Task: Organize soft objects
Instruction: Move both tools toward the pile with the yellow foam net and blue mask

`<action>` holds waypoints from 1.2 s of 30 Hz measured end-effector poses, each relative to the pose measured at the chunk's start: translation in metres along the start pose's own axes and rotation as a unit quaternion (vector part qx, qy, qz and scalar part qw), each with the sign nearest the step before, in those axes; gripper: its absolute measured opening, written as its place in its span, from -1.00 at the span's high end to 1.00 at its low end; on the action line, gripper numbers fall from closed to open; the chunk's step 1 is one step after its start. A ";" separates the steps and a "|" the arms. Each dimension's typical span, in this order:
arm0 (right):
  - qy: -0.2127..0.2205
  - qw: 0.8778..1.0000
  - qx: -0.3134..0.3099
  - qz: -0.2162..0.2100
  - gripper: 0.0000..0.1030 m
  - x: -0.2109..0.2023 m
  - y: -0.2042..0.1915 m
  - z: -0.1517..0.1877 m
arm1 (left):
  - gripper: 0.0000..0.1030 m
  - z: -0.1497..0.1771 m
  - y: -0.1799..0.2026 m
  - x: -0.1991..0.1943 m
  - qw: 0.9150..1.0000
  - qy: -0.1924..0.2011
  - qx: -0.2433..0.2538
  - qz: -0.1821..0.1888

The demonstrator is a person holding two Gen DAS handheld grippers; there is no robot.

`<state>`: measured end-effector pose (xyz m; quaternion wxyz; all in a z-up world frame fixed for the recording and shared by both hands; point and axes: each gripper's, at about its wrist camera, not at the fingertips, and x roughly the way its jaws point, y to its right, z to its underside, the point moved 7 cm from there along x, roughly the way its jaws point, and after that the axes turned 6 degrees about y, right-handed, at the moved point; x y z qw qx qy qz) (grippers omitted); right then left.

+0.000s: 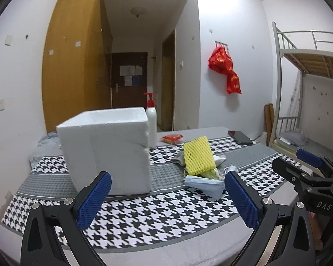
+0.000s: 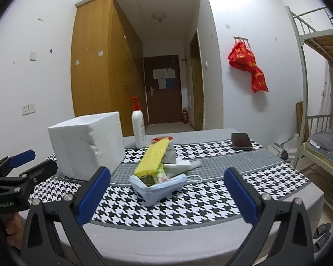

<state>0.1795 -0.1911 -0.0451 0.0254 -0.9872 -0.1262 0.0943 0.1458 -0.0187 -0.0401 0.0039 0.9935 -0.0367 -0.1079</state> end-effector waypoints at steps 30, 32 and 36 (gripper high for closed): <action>-0.078 0.997 0.028 0.000 -1.00 0.065 0.038 0.039 | -0.98 -0.006 0.054 0.127 0.991 -0.117 0.016 0.060; -0.082 0.996 0.027 -0.004 -1.00 0.068 0.038 0.041 | -0.98 -0.005 0.055 0.137 0.990 -0.126 0.015 0.062; -0.085 0.996 0.024 -0.009 -1.00 0.071 0.038 0.044 | -0.96 -0.002 0.057 0.154 0.987 -0.146 0.017 0.067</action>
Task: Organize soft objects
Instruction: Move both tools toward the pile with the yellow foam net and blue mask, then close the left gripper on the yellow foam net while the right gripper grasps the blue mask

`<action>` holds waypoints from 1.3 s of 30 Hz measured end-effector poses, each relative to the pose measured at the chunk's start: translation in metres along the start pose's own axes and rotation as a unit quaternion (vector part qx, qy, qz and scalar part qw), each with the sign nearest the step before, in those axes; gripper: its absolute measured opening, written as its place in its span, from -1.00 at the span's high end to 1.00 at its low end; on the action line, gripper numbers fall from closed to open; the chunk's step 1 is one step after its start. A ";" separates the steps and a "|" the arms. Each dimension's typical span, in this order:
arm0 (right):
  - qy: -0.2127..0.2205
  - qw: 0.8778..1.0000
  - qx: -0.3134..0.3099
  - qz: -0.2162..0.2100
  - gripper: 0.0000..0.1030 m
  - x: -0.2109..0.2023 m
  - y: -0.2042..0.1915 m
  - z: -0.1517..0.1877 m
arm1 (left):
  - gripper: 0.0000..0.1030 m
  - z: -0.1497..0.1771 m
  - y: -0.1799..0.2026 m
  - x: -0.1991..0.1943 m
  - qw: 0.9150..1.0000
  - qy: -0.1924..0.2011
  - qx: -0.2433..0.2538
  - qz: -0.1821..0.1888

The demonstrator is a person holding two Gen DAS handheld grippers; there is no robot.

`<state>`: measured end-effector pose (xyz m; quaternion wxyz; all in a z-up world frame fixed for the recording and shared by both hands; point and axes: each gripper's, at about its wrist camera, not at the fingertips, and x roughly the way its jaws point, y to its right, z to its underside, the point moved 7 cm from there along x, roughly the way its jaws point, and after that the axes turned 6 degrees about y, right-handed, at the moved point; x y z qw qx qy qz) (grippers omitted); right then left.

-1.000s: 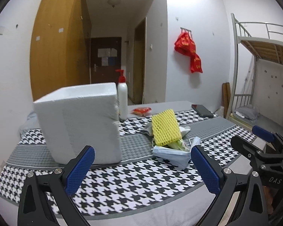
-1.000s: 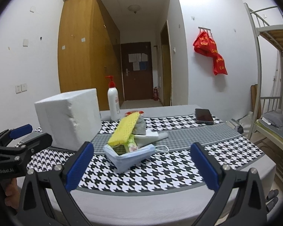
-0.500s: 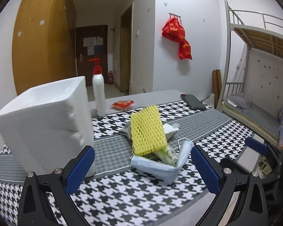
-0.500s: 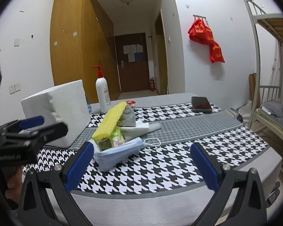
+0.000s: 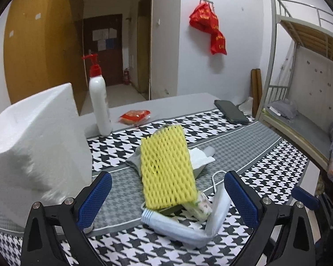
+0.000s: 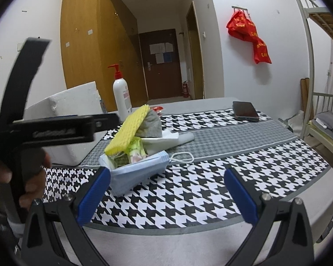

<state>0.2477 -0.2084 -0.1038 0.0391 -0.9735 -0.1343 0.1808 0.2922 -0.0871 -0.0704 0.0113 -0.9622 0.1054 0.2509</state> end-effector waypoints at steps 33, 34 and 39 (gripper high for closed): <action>-0.081 0.994 -0.032 -0.064 -1.00 0.046 -0.029 0.012 | 0.77 0.009 -0.029 0.051 0.994 -0.046 -0.077 0.064; -0.085 0.993 -0.033 -0.068 -1.00 0.047 -0.031 0.012 | 0.78 0.009 -0.029 0.051 0.994 -0.044 -0.075 0.064; -0.095 0.992 -0.038 -0.070 -1.00 0.051 -0.035 0.012 | 0.78 0.004 -0.035 0.047 0.993 -0.030 -0.086 0.068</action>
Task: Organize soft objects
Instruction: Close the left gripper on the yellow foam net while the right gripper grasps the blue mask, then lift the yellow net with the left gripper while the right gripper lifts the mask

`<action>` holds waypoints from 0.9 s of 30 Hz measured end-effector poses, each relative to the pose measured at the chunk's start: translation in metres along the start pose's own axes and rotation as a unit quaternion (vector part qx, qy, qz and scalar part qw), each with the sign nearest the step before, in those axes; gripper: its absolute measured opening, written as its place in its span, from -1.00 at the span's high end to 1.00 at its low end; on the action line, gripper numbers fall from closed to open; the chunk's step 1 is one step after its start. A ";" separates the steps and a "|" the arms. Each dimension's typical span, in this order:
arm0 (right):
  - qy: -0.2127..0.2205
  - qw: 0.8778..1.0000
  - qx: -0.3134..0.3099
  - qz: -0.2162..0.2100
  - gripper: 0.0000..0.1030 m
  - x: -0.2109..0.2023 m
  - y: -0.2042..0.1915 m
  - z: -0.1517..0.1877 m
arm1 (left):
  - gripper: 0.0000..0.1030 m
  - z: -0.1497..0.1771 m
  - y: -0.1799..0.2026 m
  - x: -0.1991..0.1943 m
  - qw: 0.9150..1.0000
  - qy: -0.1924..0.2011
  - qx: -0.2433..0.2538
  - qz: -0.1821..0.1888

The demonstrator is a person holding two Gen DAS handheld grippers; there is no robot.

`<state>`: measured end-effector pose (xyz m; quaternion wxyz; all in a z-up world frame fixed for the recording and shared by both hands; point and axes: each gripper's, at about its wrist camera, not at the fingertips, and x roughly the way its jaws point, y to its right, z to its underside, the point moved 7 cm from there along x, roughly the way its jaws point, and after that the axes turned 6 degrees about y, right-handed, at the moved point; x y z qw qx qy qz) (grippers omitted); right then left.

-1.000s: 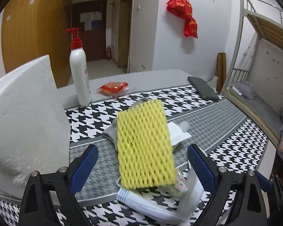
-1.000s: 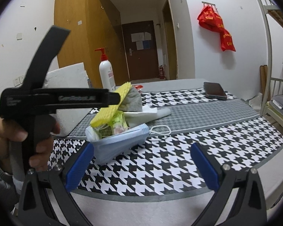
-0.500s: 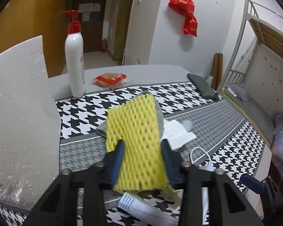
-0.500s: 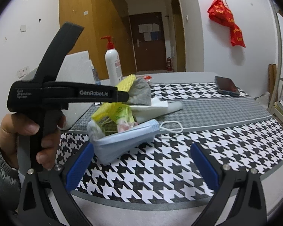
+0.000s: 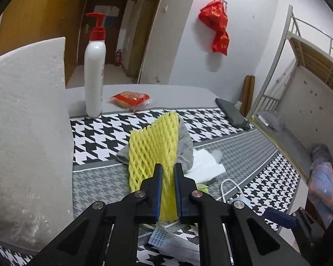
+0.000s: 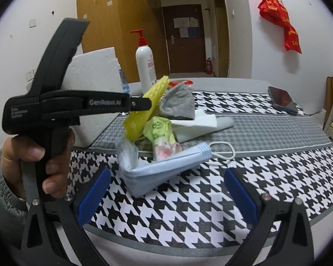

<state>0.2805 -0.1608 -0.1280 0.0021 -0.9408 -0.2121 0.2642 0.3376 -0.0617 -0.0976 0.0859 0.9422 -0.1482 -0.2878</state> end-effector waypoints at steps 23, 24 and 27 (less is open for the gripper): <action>-0.091 0.995 -0.030 -0.015 -0.33 0.034 -0.019 0.010 | 0.78 -0.004 -0.005 -0.004 1.000 0.007 -0.015 0.005; -0.096 0.995 -0.031 -0.014 -0.24 0.034 -0.019 0.011 | 0.78 -0.004 -0.005 -0.004 1.000 0.006 -0.015 0.006; -0.105 0.994 -0.037 -0.014 0.06 0.032 -0.021 0.015 | 0.78 -0.004 -0.004 -0.005 1.000 0.007 -0.015 0.008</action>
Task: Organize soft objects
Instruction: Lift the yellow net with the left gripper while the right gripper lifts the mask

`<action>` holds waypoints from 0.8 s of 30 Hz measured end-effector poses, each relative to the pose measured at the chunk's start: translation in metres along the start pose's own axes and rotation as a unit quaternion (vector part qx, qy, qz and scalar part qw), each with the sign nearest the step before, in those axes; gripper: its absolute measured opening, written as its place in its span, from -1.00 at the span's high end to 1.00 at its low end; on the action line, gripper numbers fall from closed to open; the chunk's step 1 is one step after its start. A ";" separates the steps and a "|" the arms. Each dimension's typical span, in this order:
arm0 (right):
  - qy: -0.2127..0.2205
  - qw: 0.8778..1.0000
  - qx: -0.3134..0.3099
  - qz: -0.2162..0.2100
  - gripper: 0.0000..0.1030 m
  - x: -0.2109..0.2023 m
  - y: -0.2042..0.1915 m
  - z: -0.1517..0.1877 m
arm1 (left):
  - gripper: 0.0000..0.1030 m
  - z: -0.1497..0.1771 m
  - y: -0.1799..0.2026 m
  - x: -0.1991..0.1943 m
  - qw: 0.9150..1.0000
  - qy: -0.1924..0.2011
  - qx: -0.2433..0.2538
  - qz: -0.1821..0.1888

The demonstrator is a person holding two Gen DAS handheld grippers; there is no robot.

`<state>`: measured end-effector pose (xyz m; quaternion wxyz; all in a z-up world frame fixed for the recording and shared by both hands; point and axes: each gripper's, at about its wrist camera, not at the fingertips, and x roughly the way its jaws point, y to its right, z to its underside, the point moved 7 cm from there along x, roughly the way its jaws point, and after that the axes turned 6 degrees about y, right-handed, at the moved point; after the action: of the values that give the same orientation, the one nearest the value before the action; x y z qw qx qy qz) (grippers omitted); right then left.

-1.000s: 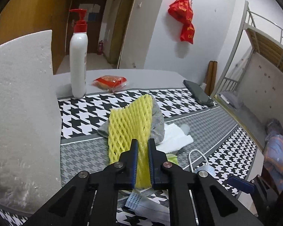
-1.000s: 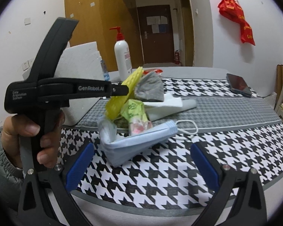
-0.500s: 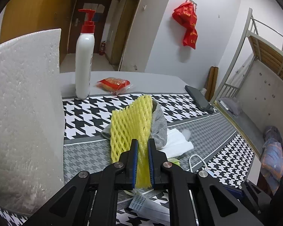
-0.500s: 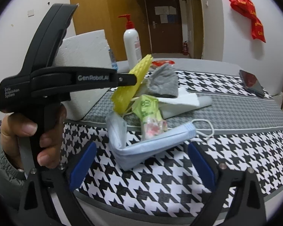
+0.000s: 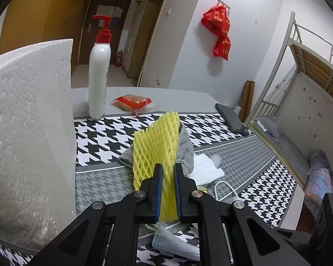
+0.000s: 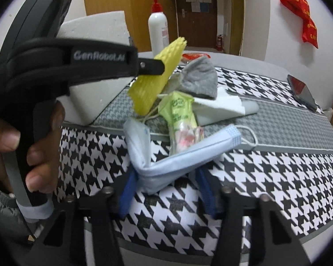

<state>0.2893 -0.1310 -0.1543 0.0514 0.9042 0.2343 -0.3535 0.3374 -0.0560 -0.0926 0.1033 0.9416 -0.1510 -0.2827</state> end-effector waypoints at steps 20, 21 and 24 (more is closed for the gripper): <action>0.042 0.998 0.020 0.053 0.40 -0.053 0.028 0.003 | 0.78 -0.004 0.009 -0.012 0.999 0.028 0.019 0.006; 0.045 0.997 0.021 0.055 0.40 -0.056 0.029 0.003 | 0.78 -0.005 0.011 -0.014 0.999 0.031 0.021 0.008; 0.056 0.996 0.023 0.062 0.45 -0.063 0.032 0.000 | 0.78 -0.008 0.014 -0.020 0.999 0.042 0.022 0.020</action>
<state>0.2637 -0.1842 -0.1143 0.0391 0.9363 0.1716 -0.3040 0.3223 -0.0616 -0.0722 0.0945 0.9515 -0.1717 -0.2371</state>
